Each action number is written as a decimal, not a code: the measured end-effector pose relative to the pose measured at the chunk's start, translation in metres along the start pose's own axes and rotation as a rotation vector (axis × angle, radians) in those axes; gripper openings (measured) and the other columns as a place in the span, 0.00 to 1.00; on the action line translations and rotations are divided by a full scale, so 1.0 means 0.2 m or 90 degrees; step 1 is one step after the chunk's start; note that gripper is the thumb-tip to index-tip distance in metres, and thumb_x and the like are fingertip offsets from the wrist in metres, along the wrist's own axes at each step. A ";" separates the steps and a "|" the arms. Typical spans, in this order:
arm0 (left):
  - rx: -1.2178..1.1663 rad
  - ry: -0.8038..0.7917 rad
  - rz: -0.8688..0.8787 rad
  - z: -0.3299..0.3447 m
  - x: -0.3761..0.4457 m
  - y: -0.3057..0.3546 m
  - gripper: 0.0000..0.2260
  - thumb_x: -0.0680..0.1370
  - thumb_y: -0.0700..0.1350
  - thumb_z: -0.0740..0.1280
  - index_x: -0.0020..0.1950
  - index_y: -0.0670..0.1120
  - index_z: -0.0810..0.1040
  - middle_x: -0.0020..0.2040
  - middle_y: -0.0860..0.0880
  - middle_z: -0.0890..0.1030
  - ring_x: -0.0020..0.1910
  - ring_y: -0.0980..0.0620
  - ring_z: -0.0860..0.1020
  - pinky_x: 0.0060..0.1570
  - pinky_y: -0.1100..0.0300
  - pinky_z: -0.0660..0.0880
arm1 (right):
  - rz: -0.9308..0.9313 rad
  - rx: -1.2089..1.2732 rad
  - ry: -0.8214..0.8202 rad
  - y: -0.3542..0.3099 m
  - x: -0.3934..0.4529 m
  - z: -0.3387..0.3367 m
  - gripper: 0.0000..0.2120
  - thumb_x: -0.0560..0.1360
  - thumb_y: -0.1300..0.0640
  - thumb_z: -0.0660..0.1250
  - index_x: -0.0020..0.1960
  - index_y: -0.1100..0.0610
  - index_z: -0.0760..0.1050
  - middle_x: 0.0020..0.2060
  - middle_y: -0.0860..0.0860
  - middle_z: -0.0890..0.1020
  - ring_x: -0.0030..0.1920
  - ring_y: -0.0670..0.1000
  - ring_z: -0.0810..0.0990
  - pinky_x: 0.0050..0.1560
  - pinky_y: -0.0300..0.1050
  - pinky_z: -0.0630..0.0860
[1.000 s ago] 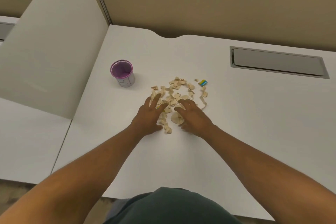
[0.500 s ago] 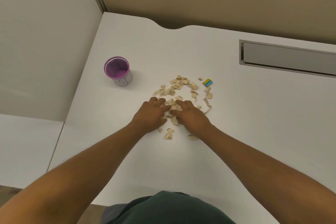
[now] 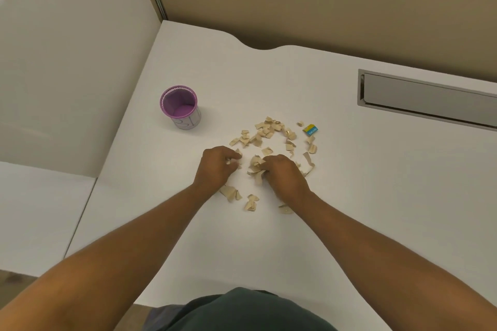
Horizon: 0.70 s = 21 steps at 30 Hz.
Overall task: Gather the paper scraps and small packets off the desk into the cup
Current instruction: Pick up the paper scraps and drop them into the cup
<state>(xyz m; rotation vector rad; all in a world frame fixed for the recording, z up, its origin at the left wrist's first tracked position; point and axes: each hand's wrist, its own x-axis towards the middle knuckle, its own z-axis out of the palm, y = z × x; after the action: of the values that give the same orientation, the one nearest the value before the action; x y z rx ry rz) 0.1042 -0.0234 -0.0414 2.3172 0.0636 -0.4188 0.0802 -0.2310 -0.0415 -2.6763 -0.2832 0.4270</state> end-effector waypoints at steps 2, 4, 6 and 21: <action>-0.097 0.031 -0.070 -0.01 -0.01 0.01 0.09 0.75 0.41 0.78 0.55 0.49 0.90 0.50 0.52 0.87 0.42 0.59 0.79 0.43 0.73 0.69 | 0.090 0.152 0.038 -0.02 0.01 -0.04 0.14 0.75 0.67 0.66 0.53 0.56 0.87 0.49 0.51 0.88 0.47 0.49 0.83 0.46 0.36 0.76; -0.201 0.045 -0.119 -0.03 -0.03 0.02 0.09 0.73 0.43 0.80 0.52 0.51 0.90 0.47 0.56 0.86 0.39 0.65 0.79 0.41 0.75 0.71 | 0.184 0.295 0.060 -0.04 0.00 -0.09 0.11 0.75 0.64 0.69 0.51 0.54 0.88 0.45 0.48 0.89 0.39 0.41 0.82 0.39 0.29 0.73; -0.294 0.050 -0.160 -0.06 -0.07 0.04 0.09 0.72 0.45 0.82 0.51 0.53 0.91 0.48 0.56 0.87 0.42 0.67 0.81 0.46 0.70 0.76 | 0.236 0.388 0.051 -0.05 0.00 -0.13 0.10 0.73 0.61 0.71 0.47 0.50 0.89 0.38 0.47 0.88 0.37 0.42 0.84 0.38 0.34 0.76; -0.627 0.260 -0.197 -0.72 -0.05 0.11 0.12 0.72 0.40 0.81 0.55 0.44 0.88 0.46 0.47 0.87 0.39 0.50 0.81 0.48 0.56 0.80 | 0.209 0.819 -0.065 -0.39 0.29 -0.39 0.07 0.73 0.64 0.77 0.49 0.64 0.86 0.50 0.58 0.88 0.56 0.56 0.87 0.51 0.39 0.83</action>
<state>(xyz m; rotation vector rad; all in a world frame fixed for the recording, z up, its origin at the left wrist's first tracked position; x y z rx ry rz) 0.1383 0.0637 0.0717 1.3733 0.6747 -0.0178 0.1499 -0.1758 0.0446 -1.4222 0.3289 0.5737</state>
